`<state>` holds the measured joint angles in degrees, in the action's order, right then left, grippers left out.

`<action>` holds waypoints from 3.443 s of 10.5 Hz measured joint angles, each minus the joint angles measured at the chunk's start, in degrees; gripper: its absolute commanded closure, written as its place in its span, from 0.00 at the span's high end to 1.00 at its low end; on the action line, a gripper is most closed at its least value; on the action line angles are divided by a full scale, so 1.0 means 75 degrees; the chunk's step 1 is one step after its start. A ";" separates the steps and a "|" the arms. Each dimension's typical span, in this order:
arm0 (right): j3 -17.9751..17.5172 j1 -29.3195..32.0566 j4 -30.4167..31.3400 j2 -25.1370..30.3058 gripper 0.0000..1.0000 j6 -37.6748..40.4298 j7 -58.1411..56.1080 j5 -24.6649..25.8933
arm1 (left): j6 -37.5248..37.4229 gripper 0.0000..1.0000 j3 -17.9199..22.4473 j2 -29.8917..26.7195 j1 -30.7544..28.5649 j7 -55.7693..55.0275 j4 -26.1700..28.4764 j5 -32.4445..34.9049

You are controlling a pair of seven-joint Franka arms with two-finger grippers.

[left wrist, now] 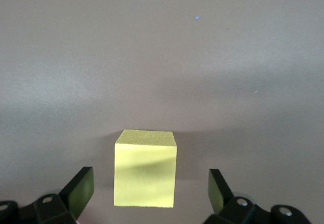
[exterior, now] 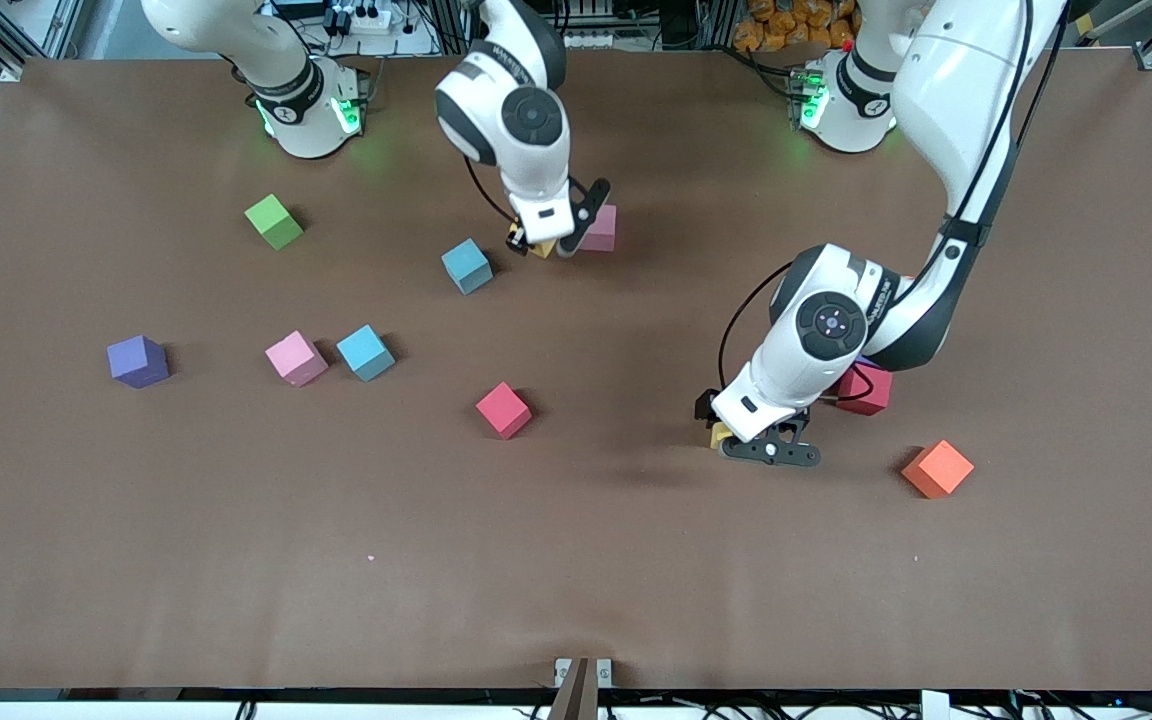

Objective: Form number 2 with 11 blocks

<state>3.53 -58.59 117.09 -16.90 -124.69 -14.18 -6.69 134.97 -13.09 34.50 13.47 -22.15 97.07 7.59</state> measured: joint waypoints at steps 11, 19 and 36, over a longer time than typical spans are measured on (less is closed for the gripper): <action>0.0004 -0.0742 0.0629 -0.0151 0.00 -0.1144 -0.1428 0.0193 | 0.0017 0.22 0.0163 0.0612 0.0102 -0.0507 -0.0002 -0.0015; 0.0000 -0.1051 0.0673 -0.0745 0.00 -0.1935 -0.1395 0.0193 | -0.0054 0.06 0.0205 -0.0584 0.0127 -0.2428 0.1637 -0.0185; 0.0013 -0.1174 0.0618 -0.1165 1.00 -0.2348 -0.1163 0.0192 | 0.1003 0.14 -0.2126 -0.2408 -0.0040 -1.2772 0.4603 -0.0638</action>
<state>3.63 -67.40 121.73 -25.64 -142.30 -22.90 -5.24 142.49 -29.04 16.44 13.17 -117.93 131.59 2.81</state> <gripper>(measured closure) 0.401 0.445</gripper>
